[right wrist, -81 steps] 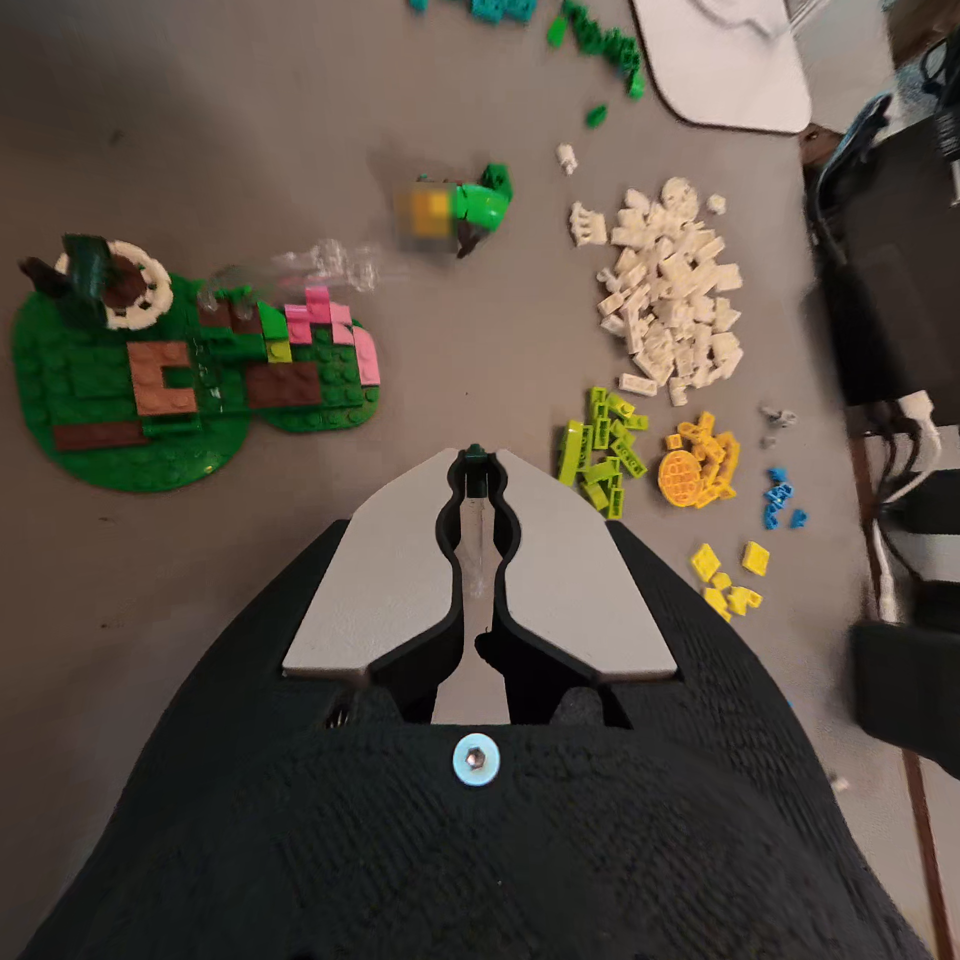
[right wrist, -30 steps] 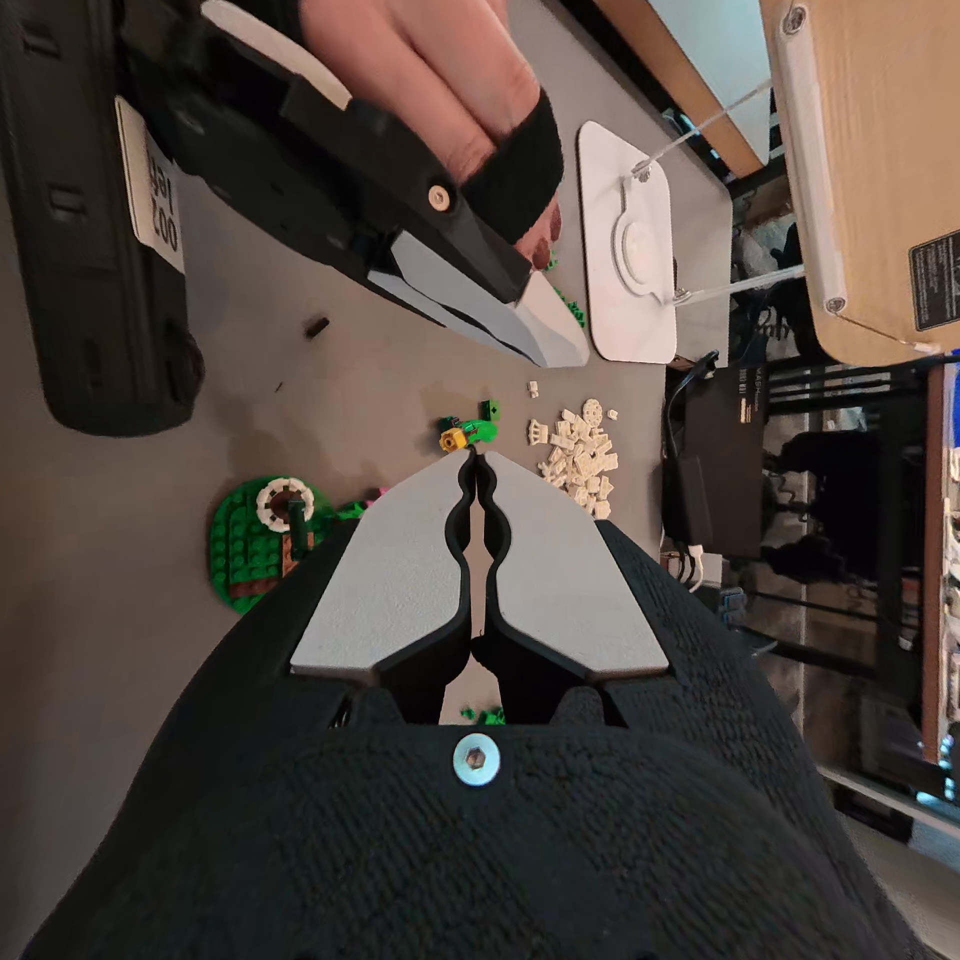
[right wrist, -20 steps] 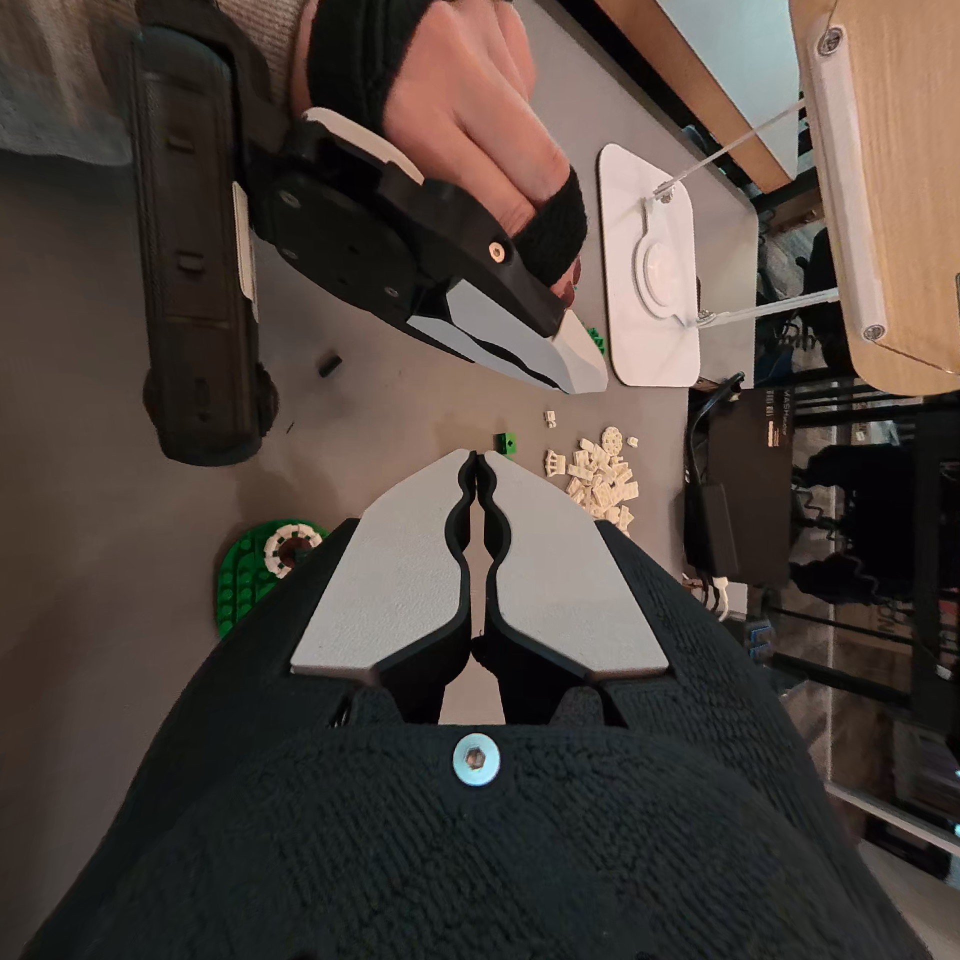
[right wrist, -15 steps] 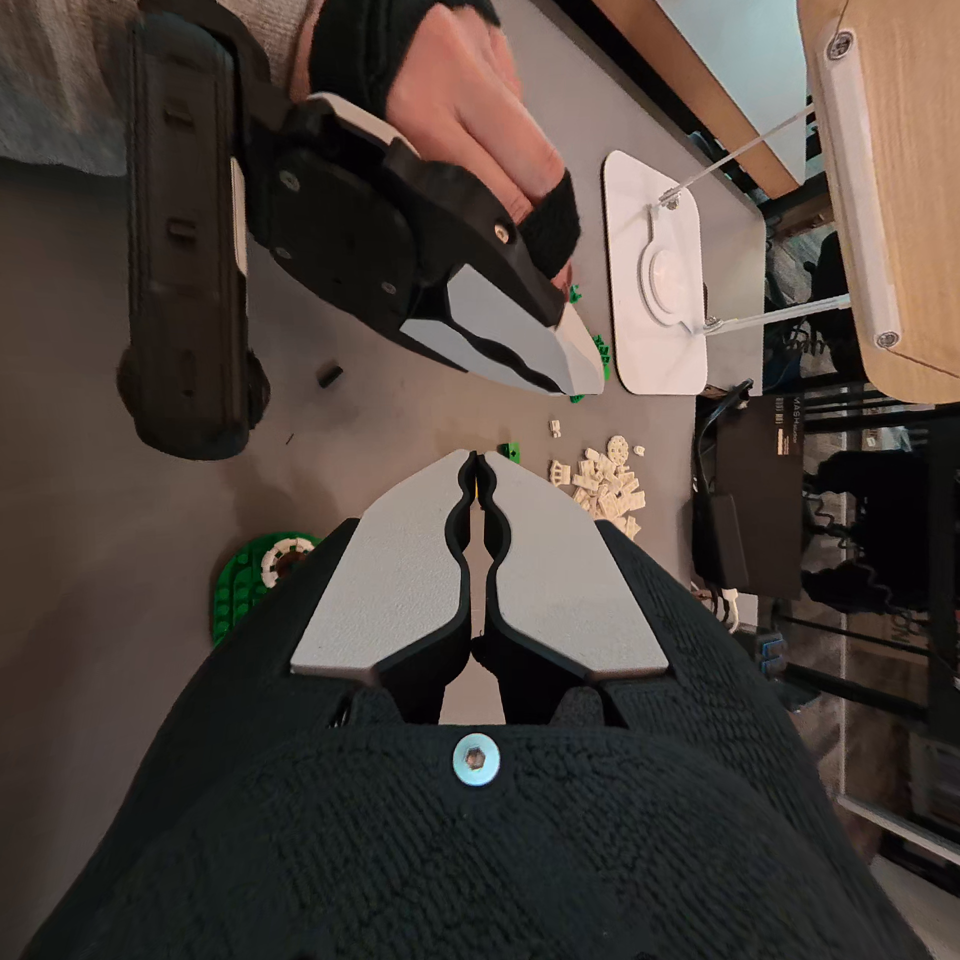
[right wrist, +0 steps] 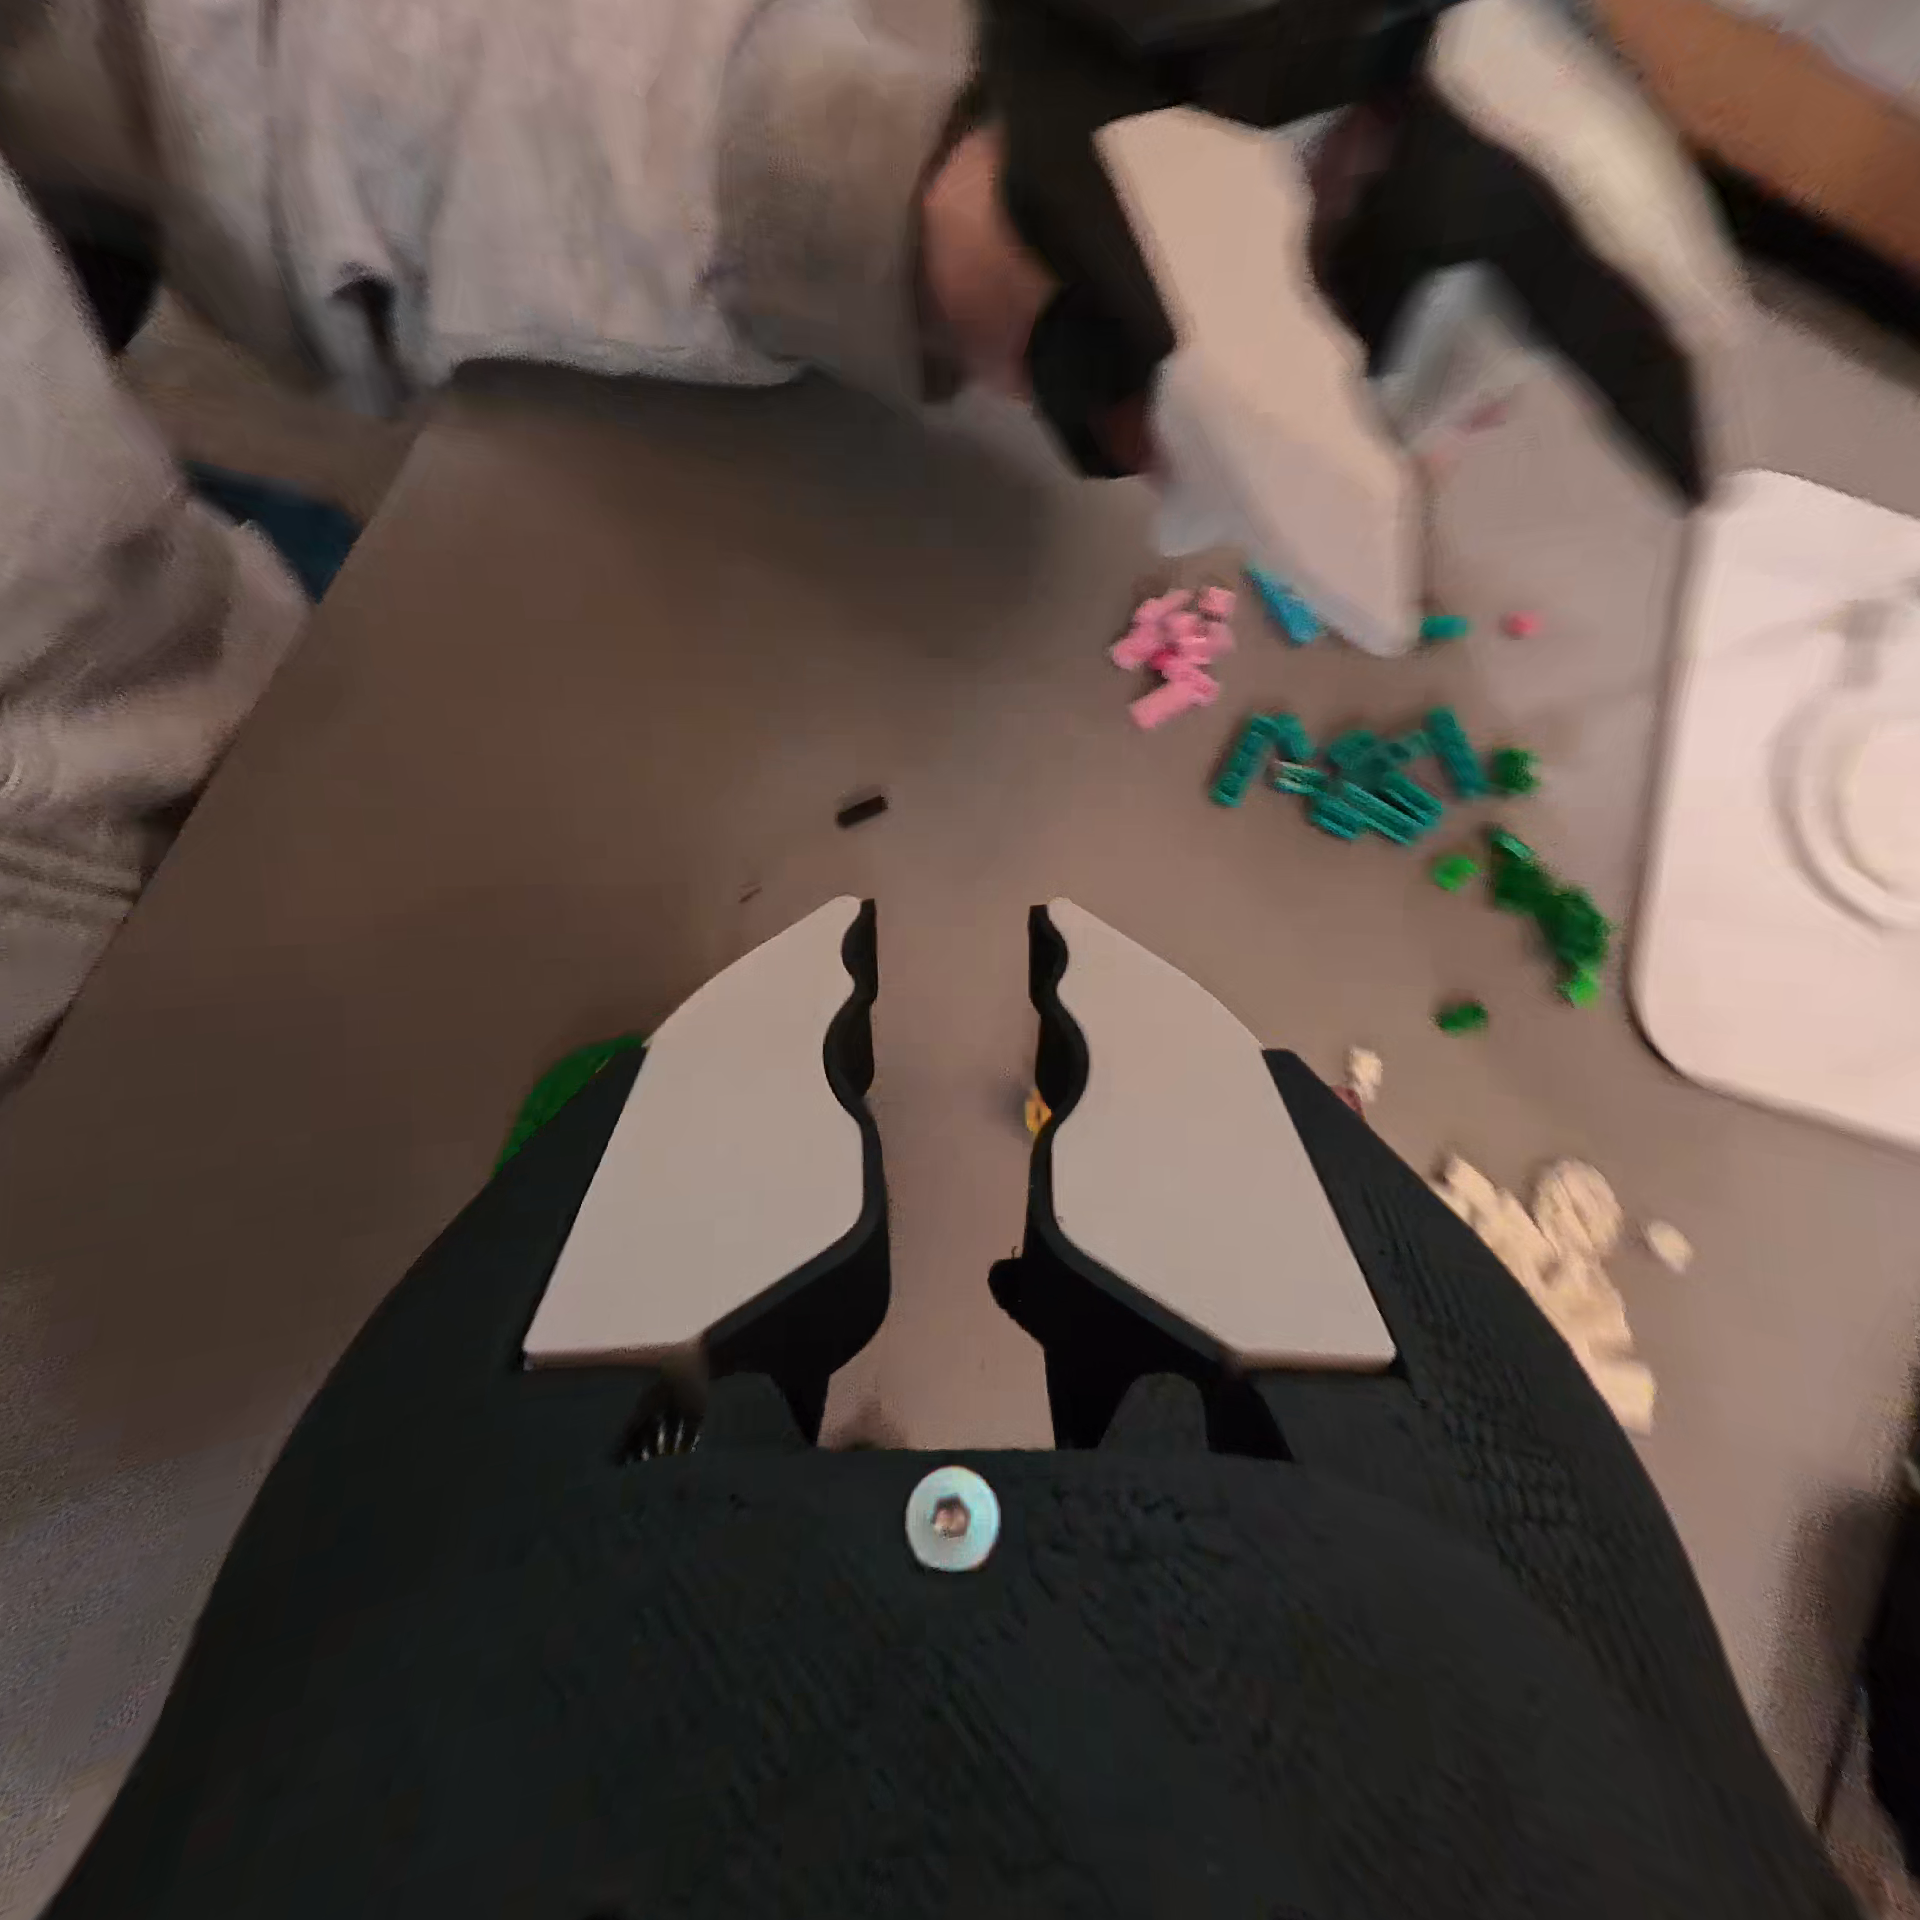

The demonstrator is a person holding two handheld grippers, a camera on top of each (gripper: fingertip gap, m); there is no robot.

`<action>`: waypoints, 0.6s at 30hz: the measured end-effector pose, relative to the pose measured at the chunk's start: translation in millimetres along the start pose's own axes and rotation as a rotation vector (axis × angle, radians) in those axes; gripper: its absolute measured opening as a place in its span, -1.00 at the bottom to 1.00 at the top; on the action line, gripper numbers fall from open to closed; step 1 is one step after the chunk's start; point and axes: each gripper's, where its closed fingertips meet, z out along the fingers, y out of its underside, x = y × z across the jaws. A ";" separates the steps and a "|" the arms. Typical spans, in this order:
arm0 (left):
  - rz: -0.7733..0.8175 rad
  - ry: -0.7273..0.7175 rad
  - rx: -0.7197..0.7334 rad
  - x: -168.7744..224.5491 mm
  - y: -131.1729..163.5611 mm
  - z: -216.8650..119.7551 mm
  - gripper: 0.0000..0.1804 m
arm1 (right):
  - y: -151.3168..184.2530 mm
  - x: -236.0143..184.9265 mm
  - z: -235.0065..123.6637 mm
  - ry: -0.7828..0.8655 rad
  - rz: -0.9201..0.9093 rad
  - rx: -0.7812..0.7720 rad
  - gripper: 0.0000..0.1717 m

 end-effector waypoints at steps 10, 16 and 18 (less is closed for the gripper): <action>0.383 -0.610 0.201 -87.7 -43.6 -73.5 -0.27 | 19.8 -24.4 91.3 -0.338 -0.432 -0.258 -0.62; 0.386 -0.636 0.144 -93.0 -31.2 -68.4 -0.28 | 25.8 -27.3 104.2 -0.350 -0.452 -0.313 -0.73; 0.368 -0.637 0.153 -93.9 -32.0 -69.8 -0.29 | 28.3 -31.0 106.4 -0.351 -0.451 -0.317 -0.73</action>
